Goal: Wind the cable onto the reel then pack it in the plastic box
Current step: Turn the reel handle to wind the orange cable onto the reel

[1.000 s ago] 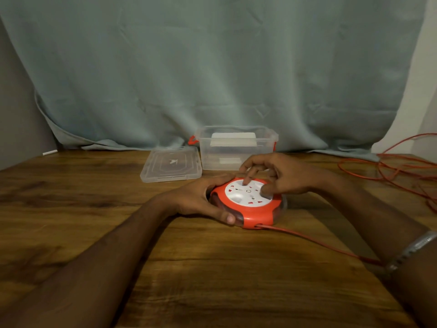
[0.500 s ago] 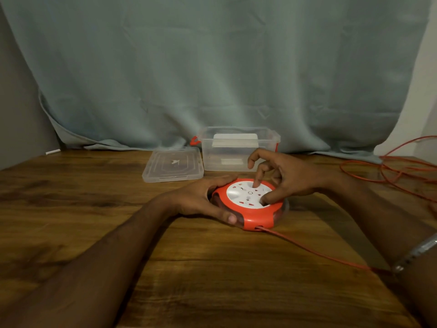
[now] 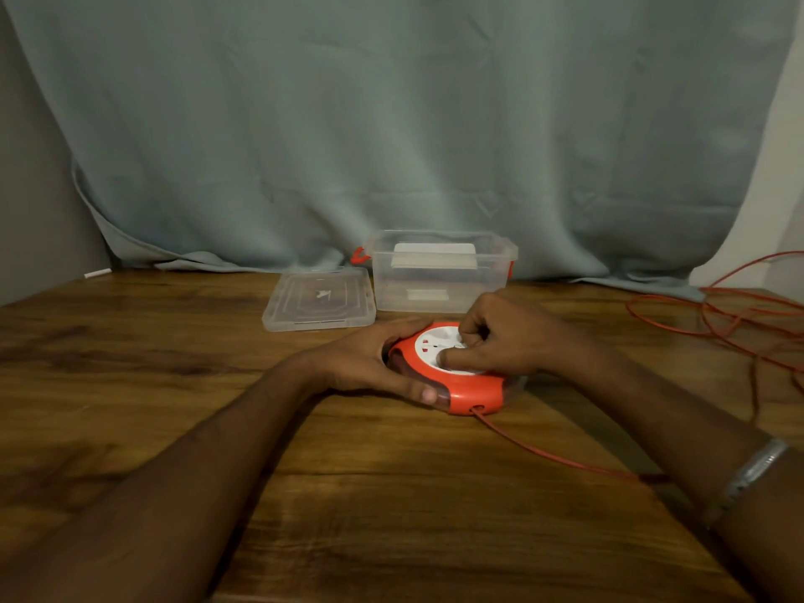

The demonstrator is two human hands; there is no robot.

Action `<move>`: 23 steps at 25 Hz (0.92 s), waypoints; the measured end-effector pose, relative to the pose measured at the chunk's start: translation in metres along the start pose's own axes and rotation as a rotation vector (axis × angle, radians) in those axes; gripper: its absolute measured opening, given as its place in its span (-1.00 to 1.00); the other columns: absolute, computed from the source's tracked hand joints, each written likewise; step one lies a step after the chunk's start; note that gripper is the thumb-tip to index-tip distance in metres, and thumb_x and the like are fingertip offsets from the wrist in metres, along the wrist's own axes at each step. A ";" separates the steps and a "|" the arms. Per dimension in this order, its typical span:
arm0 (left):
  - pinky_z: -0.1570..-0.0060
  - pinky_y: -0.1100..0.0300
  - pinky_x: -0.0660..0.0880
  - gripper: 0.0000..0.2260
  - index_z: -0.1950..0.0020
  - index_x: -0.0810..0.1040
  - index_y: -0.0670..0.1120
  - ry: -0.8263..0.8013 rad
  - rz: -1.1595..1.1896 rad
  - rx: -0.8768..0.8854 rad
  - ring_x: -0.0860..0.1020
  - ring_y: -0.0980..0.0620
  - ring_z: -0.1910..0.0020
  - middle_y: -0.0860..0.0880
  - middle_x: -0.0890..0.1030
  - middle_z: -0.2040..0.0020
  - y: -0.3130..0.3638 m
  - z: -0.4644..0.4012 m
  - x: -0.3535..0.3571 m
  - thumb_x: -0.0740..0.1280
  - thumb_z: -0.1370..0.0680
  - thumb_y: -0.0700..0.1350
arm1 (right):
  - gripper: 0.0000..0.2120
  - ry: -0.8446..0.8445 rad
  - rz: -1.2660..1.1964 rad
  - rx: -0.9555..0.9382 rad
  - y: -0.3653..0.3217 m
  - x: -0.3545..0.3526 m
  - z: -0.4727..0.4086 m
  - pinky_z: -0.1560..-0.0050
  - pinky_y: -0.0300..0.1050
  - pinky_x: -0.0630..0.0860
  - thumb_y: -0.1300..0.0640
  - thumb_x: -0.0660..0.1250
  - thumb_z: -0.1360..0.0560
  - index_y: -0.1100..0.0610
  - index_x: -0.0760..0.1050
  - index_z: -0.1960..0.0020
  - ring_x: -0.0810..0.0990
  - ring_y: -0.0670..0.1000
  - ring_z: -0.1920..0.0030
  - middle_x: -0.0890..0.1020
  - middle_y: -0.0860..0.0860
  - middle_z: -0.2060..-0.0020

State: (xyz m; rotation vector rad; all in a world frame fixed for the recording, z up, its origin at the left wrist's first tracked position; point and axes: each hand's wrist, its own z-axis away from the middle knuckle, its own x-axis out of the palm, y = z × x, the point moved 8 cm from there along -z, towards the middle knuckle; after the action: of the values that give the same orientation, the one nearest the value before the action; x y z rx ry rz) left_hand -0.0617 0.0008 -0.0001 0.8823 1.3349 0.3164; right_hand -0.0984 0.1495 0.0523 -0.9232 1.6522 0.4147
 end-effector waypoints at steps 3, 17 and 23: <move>-0.10 0.60 0.41 -0.15 -0.51 0.23 0.35 0.014 0.007 0.012 0.45 0.64 -0.13 0.50 0.40 -0.25 0.000 0.001 0.000 0.60 -0.33 0.13 | -0.36 0.082 0.028 0.081 0.000 -0.005 -0.001 0.36 0.04 0.39 -0.35 0.47 -0.36 0.13 0.35 0.52 0.40 -0.02 0.53 0.41 -0.03 0.63; -0.14 0.53 0.39 -0.11 -0.62 0.11 0.27 -0.033 -0.031 -0.044 0.43 0.37 -0.22 0.46 0.34 -0.26 0.001 -0.001 0.003 0.61 -0.48 0.00 | -0.55 -0.176 -0.227 -0.047 0.011 -0.011 0.006 0.34 -0.25 0.38 0.34 0.51 -0.40 -0.02 0.64 -0.21 0.49 -0.01 0.28 0.68 -0.30 0.19; -0.05 0.59 0.42 -0.15 -0.60 0.14 0.29 -0.022 -0.013 -0.047 0.41 0.46 -0.16 0.48 0.34 -0.22 0.002 0.000 0.003 0.58 -0.49 -0.06 | -0.38 -0.243 -0.291 -0.046 0.019 -0.008 0.007 0.10 0.24 0.62 0.12 0.49 -0.33 -0.17 0.53 -0.36 0.67 0.27 0.02 0.72 -0.23 -0.12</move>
State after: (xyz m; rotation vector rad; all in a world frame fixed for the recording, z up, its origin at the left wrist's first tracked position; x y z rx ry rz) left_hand -0.0601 0.0036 -0.0010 0.8353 1.3076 0.3262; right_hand -0.1083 0.1690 0.0537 -1.0845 1.2697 0.3502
